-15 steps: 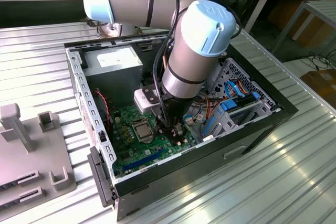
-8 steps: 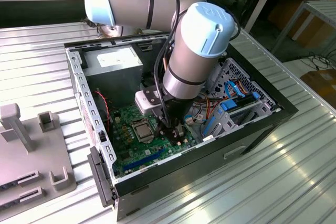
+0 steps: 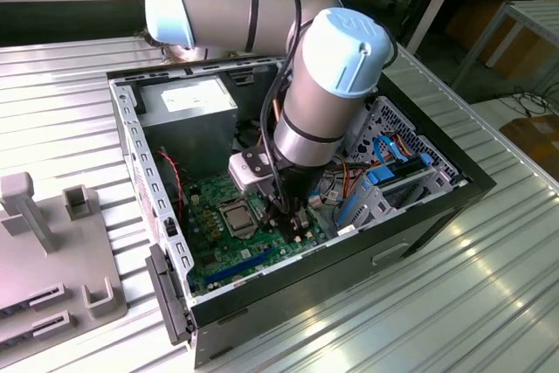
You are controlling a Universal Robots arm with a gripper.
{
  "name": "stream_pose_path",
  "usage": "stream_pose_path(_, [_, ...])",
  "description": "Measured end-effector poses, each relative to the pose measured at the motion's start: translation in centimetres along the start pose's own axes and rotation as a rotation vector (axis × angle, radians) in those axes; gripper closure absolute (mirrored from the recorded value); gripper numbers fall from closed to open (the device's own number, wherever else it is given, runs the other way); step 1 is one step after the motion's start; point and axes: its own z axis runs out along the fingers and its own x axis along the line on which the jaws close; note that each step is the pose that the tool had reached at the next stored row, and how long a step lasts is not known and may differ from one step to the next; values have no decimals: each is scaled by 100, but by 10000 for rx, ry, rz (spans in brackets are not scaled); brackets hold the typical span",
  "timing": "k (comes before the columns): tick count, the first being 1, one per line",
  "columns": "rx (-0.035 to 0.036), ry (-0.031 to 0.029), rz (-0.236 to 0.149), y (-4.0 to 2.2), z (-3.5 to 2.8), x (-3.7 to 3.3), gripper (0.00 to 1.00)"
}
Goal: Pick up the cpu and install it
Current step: 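Install the first cpu locking lever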
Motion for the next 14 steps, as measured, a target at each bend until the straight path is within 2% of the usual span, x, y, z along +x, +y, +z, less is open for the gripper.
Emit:
stream_pose_path(2, [0, 31, -15, -2, 3, 0, 89])
stream_pose_path(3, [6, 24, -24, -1, -19, 0, 89])
stream_pose_path(5, [1, 28, -29, 8, -152, 0, 89])
stream_pose_path(8, [-1, 31, -34, 13, -257, -2, 89])
stream_pose_path(11, [-1, 31, -44, 28, -282, -32, 89])
stream_pose_path(14, [0, 31, -49, 70, -280, -87, 89])
